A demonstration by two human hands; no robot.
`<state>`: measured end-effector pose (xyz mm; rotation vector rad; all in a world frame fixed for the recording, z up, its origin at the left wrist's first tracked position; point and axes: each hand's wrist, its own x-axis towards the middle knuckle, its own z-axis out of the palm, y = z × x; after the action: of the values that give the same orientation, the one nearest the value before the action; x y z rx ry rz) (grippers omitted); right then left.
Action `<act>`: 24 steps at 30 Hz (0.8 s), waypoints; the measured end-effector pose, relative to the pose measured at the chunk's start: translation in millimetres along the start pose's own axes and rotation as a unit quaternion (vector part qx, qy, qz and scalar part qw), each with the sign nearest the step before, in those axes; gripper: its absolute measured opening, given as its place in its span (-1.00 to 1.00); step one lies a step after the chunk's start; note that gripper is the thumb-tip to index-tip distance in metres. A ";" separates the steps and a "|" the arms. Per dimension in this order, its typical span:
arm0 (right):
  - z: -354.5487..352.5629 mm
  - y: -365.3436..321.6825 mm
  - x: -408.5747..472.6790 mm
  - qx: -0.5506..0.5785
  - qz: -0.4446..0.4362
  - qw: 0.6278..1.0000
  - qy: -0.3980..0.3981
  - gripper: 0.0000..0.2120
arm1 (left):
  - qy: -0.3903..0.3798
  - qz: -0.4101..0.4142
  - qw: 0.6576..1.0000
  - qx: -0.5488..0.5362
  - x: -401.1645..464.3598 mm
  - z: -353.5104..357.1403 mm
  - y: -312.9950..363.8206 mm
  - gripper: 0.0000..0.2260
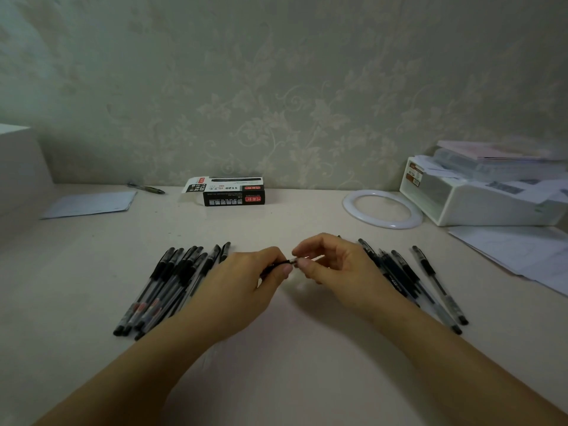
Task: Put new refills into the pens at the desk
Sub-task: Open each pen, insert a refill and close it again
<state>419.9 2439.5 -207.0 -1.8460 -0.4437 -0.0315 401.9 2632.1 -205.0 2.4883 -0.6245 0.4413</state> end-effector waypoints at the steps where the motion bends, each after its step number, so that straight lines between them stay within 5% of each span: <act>1: 1.0 0.0 -0.4 -0.003 0.004 1.000 0.003 -0.93 | -0.001 0.001 1.000 -0.003 -0.1 -0.2 0.6 -0.85; 24: -0.5 -7.1 -0.7 0.034 0.054 0.998 0.005 -0.78 | -0.007 0.028 0.999 -0.018 -1.0 1.2 3.7 -0.84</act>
<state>417.2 2440.6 -200.5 -1.7991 -0.3350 0.0474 399.4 2629.0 -204.9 2.4464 -0.7037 0.4292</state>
